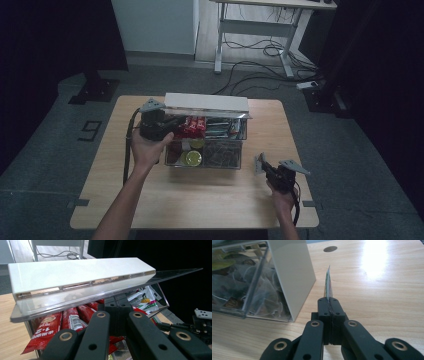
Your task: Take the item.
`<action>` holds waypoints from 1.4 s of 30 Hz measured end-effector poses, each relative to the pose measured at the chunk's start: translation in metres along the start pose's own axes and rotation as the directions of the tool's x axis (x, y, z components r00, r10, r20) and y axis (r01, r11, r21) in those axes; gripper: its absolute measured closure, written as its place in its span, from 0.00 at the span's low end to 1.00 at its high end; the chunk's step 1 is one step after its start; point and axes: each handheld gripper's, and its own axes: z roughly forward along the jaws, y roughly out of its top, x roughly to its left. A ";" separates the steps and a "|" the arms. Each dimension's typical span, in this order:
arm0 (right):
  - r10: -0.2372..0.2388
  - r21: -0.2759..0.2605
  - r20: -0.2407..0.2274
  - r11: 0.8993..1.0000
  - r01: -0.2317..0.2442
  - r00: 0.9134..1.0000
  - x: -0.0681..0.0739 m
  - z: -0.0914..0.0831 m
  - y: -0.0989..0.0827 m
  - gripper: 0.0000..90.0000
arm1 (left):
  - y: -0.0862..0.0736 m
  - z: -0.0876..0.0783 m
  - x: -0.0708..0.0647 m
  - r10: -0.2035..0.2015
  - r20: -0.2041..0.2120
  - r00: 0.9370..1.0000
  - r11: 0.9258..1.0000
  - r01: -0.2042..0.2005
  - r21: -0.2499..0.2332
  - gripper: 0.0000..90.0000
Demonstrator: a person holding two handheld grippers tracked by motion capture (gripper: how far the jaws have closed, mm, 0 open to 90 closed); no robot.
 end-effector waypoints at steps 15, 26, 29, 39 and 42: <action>0.051 0.026 0.050 0.998 -0.052 0.997 -0.025 0.002 -0.009 0.97 | 0.000 0.001 -0.001 0.001 0.000 1.000 1.000 -0.001 0.003 1.00; 0.051 0.130 0.120 0.989 -0.066 0.991 -0.039 0.011 -0.019 0.79 | -0.001 0.001 -0.001 0.002 0.001 1.000 1.000 -0.002 0.001 1.00; 0.044 0.142 0.138 0.988 -0.064 0.989 -0.039 0.013 -0.020 0.75 | -0.001 0.001 -0.001 0.002 0.001 1.000 1.000 -0.002 0.001 1.00; 0.026 0.150 0.161 0.987 -0.050 0.987 -0.035 0.013 -0.019 0.66 | -0.002 -0.001 -0.001 0.001 0.000 1.000 1.000 -0.001 -0.003 1.00; 0.025 0.133 0.148 0.990 -0.045 0.989 -0.032 0.011 -0.018 0.64 | -0.002 -0.001 -0.001 0.003 0.001 1.000 1.000 -0.003 -0.002 1.00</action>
